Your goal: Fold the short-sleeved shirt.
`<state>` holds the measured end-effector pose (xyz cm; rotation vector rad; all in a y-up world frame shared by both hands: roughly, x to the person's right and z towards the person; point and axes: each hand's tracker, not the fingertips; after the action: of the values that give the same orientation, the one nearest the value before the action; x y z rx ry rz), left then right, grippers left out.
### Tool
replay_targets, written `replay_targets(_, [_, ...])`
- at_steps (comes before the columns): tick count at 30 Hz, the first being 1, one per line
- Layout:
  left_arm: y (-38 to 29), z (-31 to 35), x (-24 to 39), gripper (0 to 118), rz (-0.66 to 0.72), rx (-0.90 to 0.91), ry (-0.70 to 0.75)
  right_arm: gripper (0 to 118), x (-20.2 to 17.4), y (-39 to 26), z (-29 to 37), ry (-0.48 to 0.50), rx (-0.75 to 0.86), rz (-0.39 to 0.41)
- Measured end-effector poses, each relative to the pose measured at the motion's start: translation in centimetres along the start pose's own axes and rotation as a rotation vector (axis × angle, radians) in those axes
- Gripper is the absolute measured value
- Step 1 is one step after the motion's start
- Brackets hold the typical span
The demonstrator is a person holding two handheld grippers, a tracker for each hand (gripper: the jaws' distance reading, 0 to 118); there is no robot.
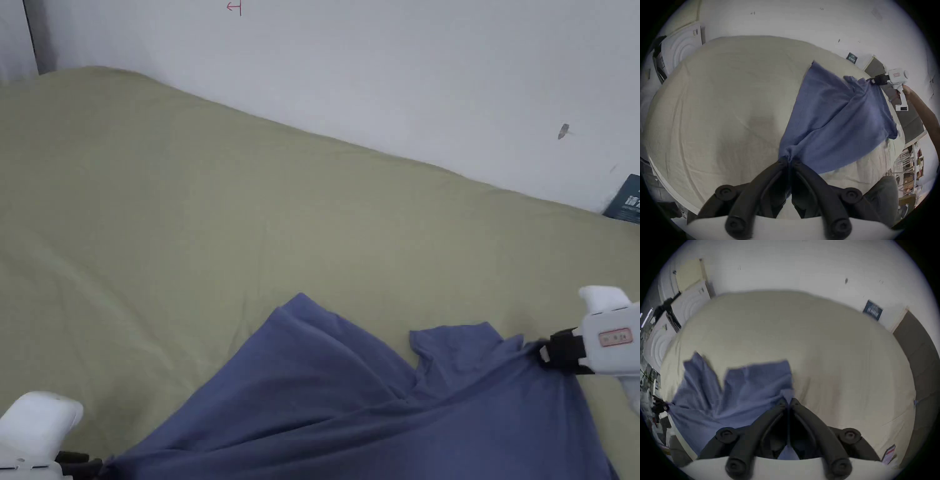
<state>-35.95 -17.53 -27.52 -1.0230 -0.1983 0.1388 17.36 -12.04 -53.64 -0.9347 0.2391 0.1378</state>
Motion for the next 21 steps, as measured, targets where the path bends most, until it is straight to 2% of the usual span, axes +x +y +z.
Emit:
replay_targets(2, [1.1,1.5,0.0,5,0.009,0.056,-0.013,0,-0.4,0.5,3.0,0.03,0.126,-0.018])
replay_targets(4, [2.9,3.0,-0.1,5,0.015,0.094,-0.048,0,-0.9,1.4,5.9,0.003,0.231,0.021])
replay_targets(6, [5.3,4.4,0.1,5,-0.024,0.143,-0.043,0,-1.0,2.4,8.8,-0.004,0.315,0.03])
replay_targets(8, [8.4,5.6,0.6,5,-0.087,0.183,-0.023,0,-0.9,3.8,11.7,-0.007,0.385,0.006])
replay_targets(11, [13.6,7.4,1.1,5,-0.147,0.247,0.023,0,-0.6,6.0,15.5,-0.058,0.483,0.034])
replay_targets(13, [16.9,8.2,1.5,5,-0.178,0.283,0.021,0,-0.1,7.9,17.2,-0.056,0.486,0.029])
replay_targets(16, [23.3,9.4,2.2,5,-0.206,0.334,0.053,0,0.8,10.3,19.5,-0.139,0.561,0.034])
replay_targets(17, [25.5,9.7,2.7,5,-0.22,0.346,0.063,0,1.4,11.3,20.1,-0.13,0.569,0.035])
replay_targets(21, [32.5,10.5,4.0,5,-0.249,0.384,0.101,0,3.3,15.6,22.8,-0.217,0.644,-0.001])
